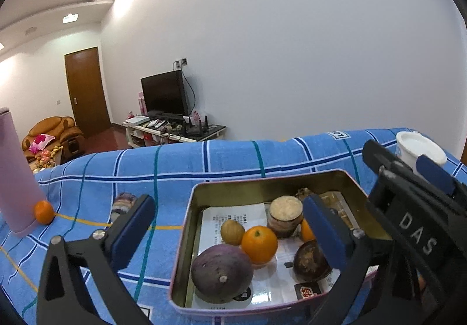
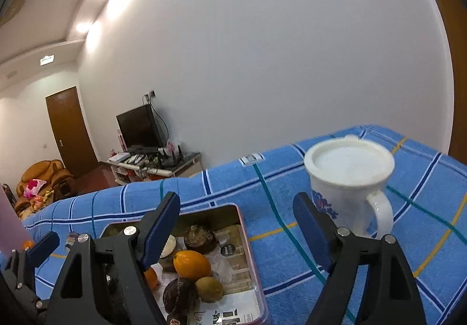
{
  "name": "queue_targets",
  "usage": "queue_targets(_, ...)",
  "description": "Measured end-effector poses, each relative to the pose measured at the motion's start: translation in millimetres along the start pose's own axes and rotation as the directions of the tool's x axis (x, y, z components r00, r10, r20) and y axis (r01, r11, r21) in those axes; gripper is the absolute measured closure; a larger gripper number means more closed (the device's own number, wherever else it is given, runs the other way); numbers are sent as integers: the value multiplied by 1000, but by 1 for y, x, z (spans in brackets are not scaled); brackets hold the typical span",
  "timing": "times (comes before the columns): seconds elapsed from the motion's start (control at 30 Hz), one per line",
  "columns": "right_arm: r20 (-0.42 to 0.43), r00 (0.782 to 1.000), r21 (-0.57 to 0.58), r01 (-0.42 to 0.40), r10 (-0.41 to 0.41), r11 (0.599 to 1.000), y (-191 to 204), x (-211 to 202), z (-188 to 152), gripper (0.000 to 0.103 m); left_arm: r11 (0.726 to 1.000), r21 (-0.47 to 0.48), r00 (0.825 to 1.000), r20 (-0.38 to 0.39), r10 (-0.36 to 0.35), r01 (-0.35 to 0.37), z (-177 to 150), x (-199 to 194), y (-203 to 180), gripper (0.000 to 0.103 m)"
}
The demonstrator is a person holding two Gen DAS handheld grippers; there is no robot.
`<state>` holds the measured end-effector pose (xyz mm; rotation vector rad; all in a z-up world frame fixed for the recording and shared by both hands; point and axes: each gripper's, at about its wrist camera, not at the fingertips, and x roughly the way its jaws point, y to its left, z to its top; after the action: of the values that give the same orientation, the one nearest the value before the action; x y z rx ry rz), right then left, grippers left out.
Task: Organize fruits
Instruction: 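Open both tools to release the dark brown fruit and orange into the tin, then lift both open tools and move them toward the orange and striped tuber piece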
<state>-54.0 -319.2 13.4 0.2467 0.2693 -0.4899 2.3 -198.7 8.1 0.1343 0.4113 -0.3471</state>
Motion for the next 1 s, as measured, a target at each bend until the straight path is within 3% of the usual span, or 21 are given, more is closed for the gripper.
queue_targets(0.27,75,997,-58,24,-20,998,10,-19,-3,22,999,-33,1000,2,23,-23,-6,-10,13,0)
queue_targets(1.0,51,999,-83,-9,13,997,22,-52,-16,22,999,3,998,-21,53,-53,-20,-42,31,0)
